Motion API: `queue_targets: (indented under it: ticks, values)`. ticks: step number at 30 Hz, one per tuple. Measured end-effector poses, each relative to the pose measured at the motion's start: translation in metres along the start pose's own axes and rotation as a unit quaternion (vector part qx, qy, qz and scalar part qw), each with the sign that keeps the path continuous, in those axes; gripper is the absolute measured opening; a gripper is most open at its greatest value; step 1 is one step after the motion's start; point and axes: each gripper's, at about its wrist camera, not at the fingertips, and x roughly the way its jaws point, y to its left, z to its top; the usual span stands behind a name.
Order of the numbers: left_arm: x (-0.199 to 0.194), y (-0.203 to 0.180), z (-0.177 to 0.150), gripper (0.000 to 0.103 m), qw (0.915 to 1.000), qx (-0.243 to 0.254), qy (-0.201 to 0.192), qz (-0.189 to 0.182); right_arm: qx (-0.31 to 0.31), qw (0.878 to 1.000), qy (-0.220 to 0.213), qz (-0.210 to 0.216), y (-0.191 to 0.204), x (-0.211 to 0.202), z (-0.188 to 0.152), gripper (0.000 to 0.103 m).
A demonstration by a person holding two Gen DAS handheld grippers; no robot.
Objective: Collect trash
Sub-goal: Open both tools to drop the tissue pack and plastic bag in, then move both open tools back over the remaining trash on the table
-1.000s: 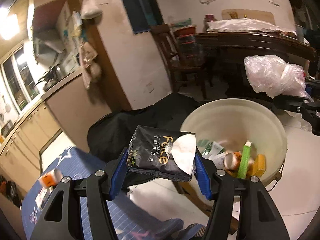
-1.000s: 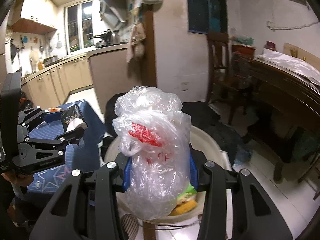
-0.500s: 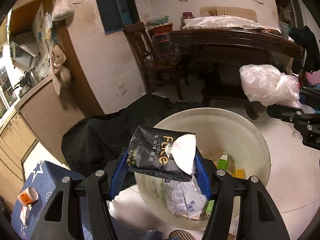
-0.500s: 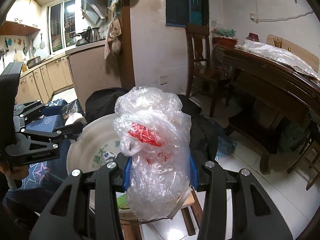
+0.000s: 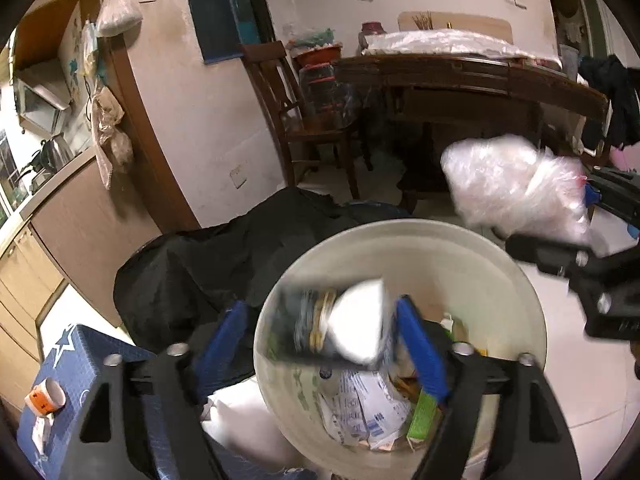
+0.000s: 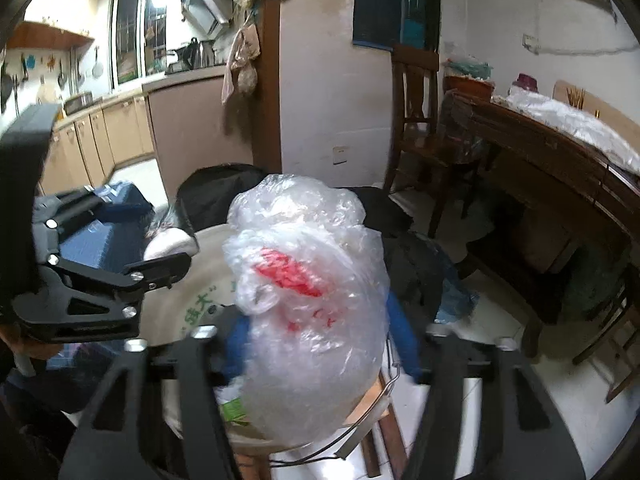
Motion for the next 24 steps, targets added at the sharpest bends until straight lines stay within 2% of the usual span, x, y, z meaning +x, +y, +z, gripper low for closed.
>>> queue_targets:
  ticks: [15,21,24]
  values:
    - [-0.003,0.017,-0.004,0.082,0.9997,-0.023,-0.004,-0.001,0.000,1.000,0.011,0.007,-0.006,0.007,-0.002,0.065]
    - [-0.014,0.040,-0.018,0.082,0.9991,-0.042,-0.006,0.008,-0.009,1.000,0.010,0.017,0.008,0.010,0.004,0.065]
    - [-0.026,0.065,-0.036,0.082,0.9981,-0.057,-0.005,0.021,-0.018,0.999,0.007,0.030,0.022,0.013,0.009,0.065]
